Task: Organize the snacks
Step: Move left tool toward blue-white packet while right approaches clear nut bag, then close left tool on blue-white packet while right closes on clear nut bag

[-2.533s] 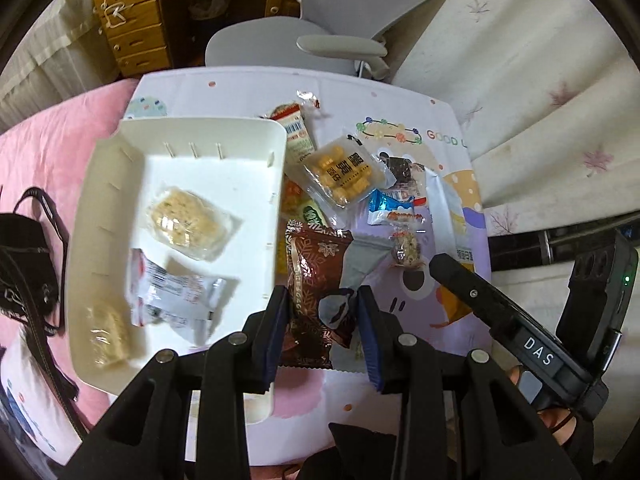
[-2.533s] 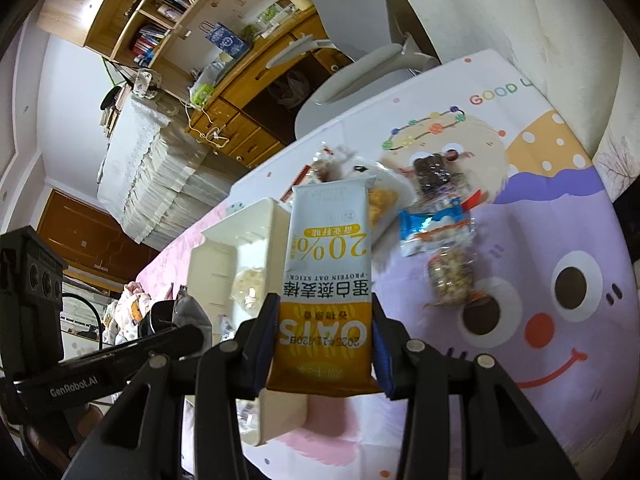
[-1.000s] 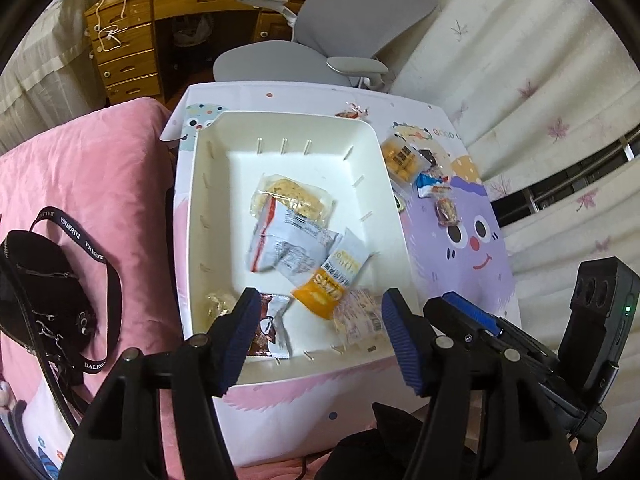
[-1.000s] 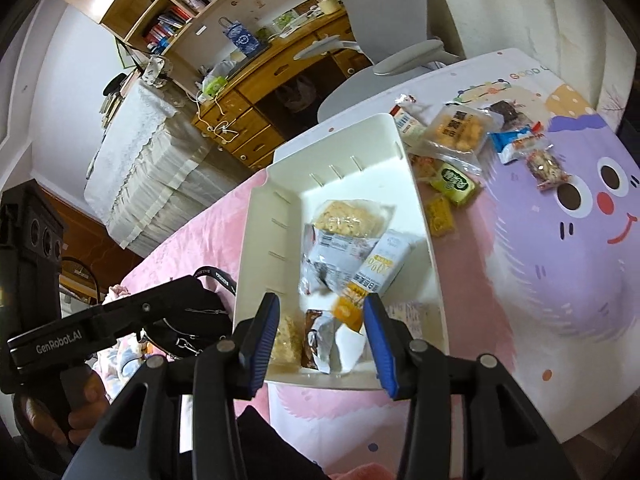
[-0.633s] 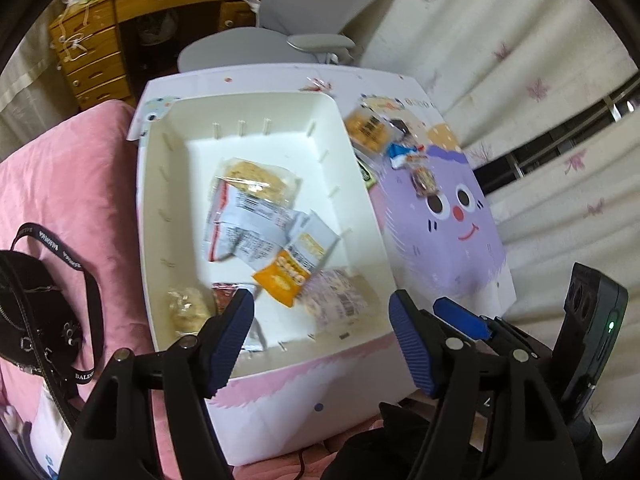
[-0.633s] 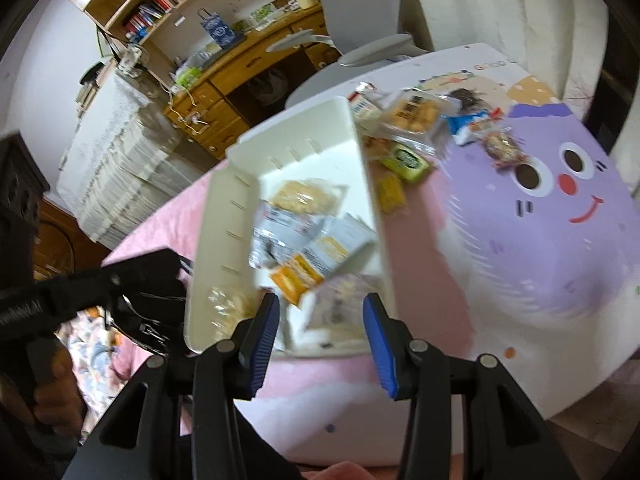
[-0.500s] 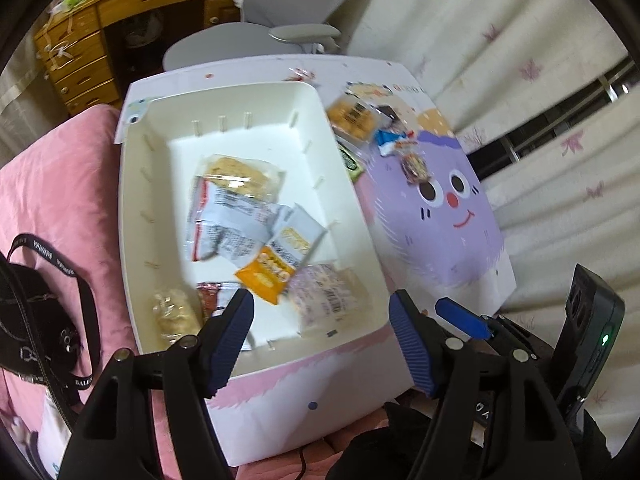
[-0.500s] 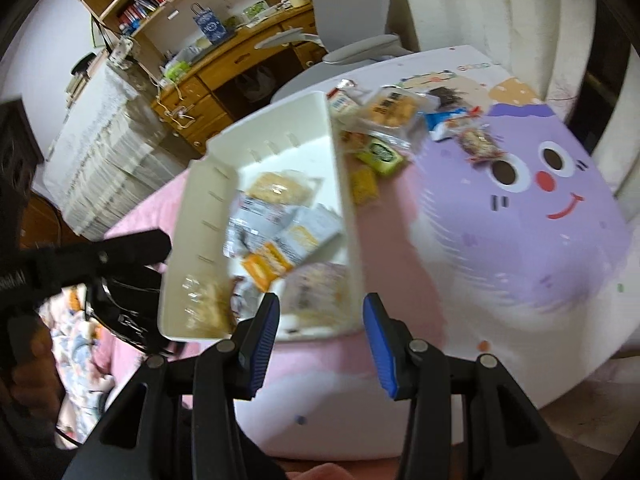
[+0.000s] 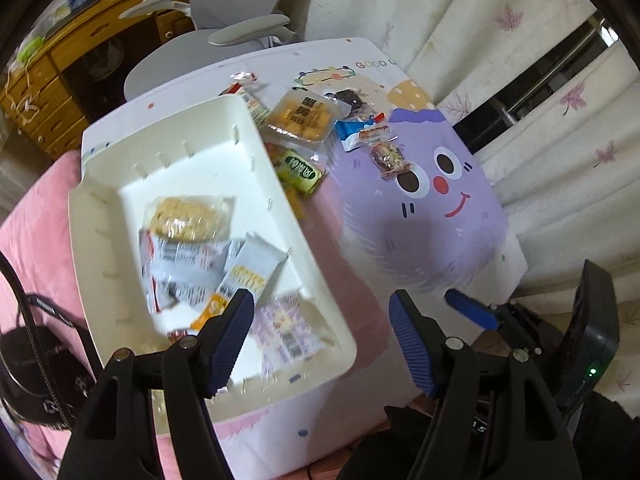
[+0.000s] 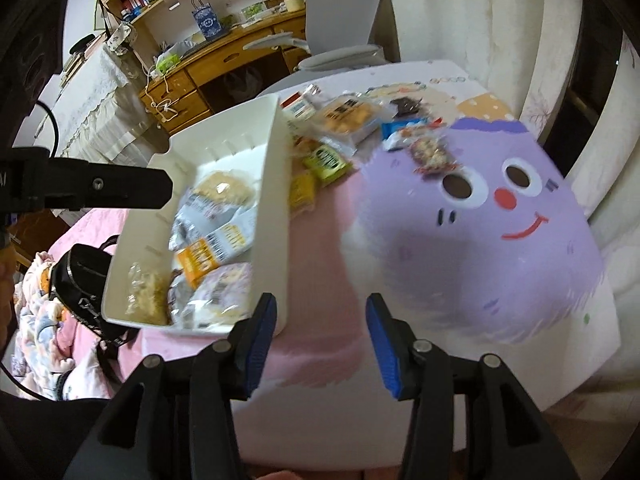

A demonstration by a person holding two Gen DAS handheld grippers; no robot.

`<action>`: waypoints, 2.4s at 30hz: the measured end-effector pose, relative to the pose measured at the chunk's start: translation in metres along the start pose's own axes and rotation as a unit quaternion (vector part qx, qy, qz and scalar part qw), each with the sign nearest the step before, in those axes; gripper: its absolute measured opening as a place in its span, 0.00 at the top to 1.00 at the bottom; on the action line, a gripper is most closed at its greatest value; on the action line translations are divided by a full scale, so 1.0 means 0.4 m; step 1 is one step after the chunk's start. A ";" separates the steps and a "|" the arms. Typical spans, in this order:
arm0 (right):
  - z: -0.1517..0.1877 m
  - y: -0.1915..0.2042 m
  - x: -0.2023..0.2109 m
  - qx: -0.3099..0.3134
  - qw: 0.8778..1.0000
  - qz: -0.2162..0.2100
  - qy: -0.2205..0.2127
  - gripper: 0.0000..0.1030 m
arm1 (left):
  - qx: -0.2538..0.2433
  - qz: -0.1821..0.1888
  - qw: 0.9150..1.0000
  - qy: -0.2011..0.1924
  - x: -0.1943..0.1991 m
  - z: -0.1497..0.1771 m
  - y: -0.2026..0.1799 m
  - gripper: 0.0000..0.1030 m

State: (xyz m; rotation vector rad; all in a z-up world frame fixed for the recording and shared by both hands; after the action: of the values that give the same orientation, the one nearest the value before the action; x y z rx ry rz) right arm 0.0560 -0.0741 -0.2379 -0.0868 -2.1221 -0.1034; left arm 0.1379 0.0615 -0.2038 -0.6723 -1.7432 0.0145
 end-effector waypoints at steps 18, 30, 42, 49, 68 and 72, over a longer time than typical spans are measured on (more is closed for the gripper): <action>-0.166 -0.188 -0.194 0.067 0.996 0.045 -0.048 0.45 | -0.086 -0.080 0.990 0.082 -0.228 -0.293 -0.067 0.33; -0.276 -0.235 -0.322 0.062 0.994 0.053 -0.072 0.43 | -0.156 -0.099 0.976 0.117 -0.400 -0.426 -0.099 0.33; -0.309 -0.243 -0.404 0.082 0.995 0.014 -0.055 0.42 | -0.192 -0.093 0.967 0.141 -0.504 -0.469 -0.086 0.33; -0.288 -0.235 -0.423 0.079 0.996 0.000 -0.031 0.51 | -0.188 -0.087 0.967 0.145 -0.540 -0.476 -0.080 0.33; -0.252 -0.348 -0.409 0.003 1.000 0.019 0.021 0.66 | -0.202 -0.076 0.967 0.136 -0.618 -0.489 -0.144 0.40; -0.250 -0.368 -0.403 -0.009 0.999 0.023 0.024 0.66 | -0.195 -0.082 0.968 0.137 -0.634 -0.492 -0.144 0.45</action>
State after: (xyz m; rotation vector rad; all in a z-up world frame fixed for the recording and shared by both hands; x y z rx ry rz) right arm 0.2099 -0.2346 -0.3286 -0.1434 -2.0692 -0.0965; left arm 0.3215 -0.1642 -0.3509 -0.7712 -1.5389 -0.5245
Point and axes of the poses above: each gripper's, at about its wrist camera, not at the fingertips, and x roughly against the way its jaws point, y to its left, z to its underside, the point moved 9 cm from there along -x, roughly the way its jaws point, and after that the axes turned 9 degrees about z, right-handed, at the moved point
